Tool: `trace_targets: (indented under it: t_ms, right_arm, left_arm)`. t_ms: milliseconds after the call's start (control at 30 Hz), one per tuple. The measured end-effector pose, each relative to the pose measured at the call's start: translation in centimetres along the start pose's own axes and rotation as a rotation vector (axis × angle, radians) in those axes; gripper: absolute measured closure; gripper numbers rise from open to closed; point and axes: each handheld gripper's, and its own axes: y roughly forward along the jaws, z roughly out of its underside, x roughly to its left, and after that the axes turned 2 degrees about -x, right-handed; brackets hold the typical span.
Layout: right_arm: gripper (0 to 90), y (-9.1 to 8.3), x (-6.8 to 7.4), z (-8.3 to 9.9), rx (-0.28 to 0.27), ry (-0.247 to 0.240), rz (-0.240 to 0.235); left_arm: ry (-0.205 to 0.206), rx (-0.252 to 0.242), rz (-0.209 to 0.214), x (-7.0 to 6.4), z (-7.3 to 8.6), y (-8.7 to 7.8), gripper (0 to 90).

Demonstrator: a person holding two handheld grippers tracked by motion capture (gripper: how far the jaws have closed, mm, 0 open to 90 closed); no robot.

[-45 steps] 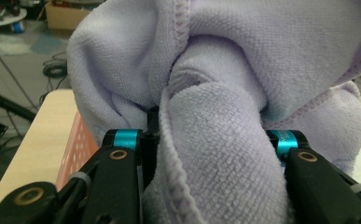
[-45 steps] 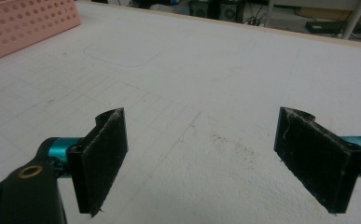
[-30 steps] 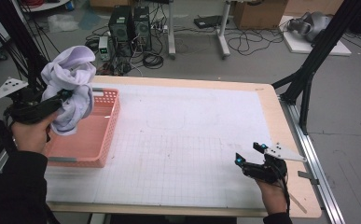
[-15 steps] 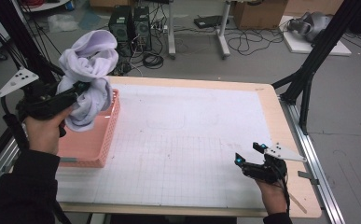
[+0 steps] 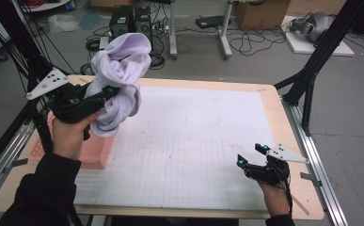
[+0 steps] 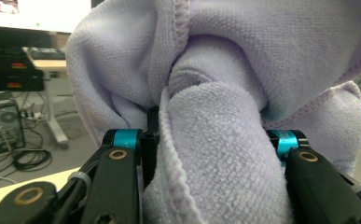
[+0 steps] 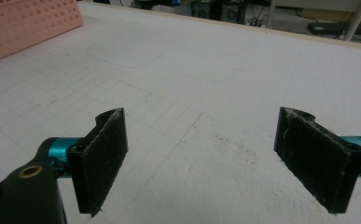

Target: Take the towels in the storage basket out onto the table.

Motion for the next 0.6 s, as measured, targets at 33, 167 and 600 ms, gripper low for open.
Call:
trace_targets:
  t_ms: [33, 167, 600]
  right_arm:
    - [16.0, 0.0, 0.0, 0.0, 0.001, 0.002, 0.000]
    - [16.0, 0.0, -0.1, 0.0, -0.003, -0.004, -0.001]
    - [16.0, -0.1, -0.1, 0.0, -0.001, 0.003, 0.000]
  left_arm:
    - [0.001, 0.004, 0.005, -0.3, 0.2, 0.3, 57.5]
    - [-0.004, 0.011, 0.043, -1.3, 0.9, 1.5, 57.6]
    - [0.006, 0.046, 0.146, -5.0, 4.0, 5.4, 57.5]
